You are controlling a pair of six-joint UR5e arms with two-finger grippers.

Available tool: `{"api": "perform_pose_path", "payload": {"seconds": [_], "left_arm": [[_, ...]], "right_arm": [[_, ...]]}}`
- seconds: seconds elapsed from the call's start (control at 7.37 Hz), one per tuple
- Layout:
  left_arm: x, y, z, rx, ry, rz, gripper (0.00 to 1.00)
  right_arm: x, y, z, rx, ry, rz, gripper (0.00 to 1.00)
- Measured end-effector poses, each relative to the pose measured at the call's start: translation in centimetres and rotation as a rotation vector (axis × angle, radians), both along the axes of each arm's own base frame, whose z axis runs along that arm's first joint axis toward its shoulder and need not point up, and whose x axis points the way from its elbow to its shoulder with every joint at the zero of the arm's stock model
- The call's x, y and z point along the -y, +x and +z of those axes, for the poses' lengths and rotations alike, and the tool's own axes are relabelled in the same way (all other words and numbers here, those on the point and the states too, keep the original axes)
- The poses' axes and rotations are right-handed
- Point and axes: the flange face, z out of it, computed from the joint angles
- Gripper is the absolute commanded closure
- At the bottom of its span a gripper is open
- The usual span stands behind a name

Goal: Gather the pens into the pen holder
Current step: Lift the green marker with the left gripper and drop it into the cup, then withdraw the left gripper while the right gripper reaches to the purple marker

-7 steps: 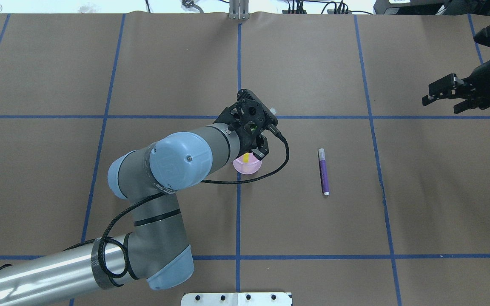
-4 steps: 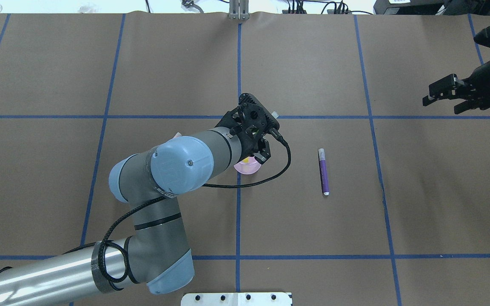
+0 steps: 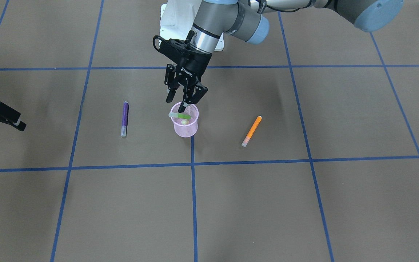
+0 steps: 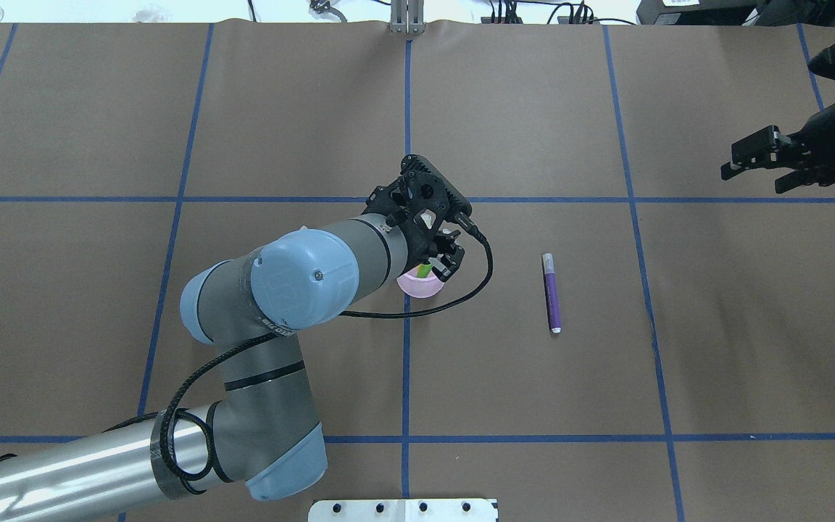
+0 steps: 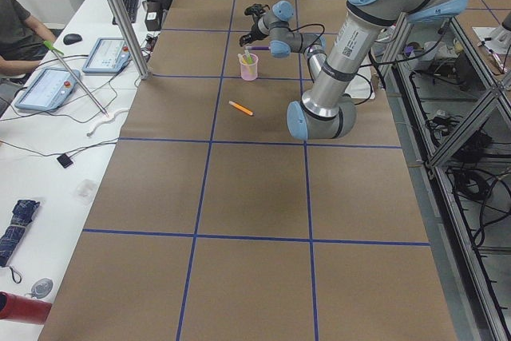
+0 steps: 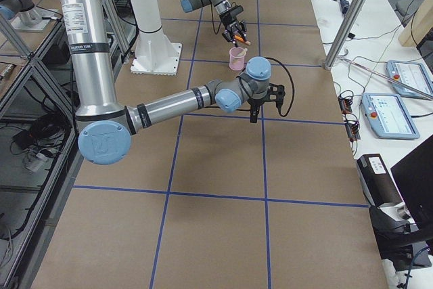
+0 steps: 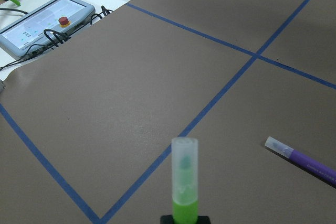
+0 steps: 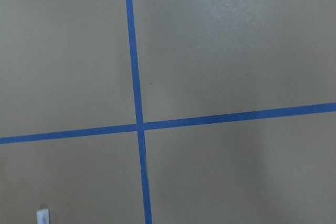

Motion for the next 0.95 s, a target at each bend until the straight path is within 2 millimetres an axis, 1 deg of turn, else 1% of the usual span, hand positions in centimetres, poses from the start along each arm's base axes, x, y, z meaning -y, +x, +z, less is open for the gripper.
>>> {"api": "perform_pose_path", "payload": {"seconds": [0.14, 0.27, 0.41, 0.54, 0.68, 0.81, 0.95], "left_arm": [[0.4, -0.8, -0.1, -0.009, -0.003, -0.010, 0.06], [1.2, -2.5, 0.5, -0.012, -0.005, -0.030, 0.02], [1.9, -5.0, 2.3, -0.004, -0.017, -0.053, 0.02], [1.9, -7.9, 5.8, 0.017, -0.056, -0.076, 0.02], [1.7, -11.2, 10.3, 0.052, -0.114, -0.108, 0.02], [2.2, -14.7, 13.7, 0.084, -0.170, -0.134, 0.02], [3.1, -17.4, 16.3, 0.123, -0.259, -0.138, 0.01]], "right_arm": [[0.1, -0.9, -0.6, -0.001, -0.015, 0.016, 0.00], [0.2, -2.9, -2.2, 0.010, -0.028, 0.023, 0.00], [0.0, -5.9, -4.3, 0.019, -0.010, 0.014, 0.01], [-1.0, -9.4, -6.3, 0.026, 0.006, 0.002, 0.01], [-2.7, -12.9, -7.7, 0.034, 0.002, -0.017, 0.01], [-4.3, -15.5, -8.6, 0.039, 0.000, -0.042, 0.01], [-5.8, -17.8, -9.0, 0.035, 0.002, -0.065, 0.01]]}}
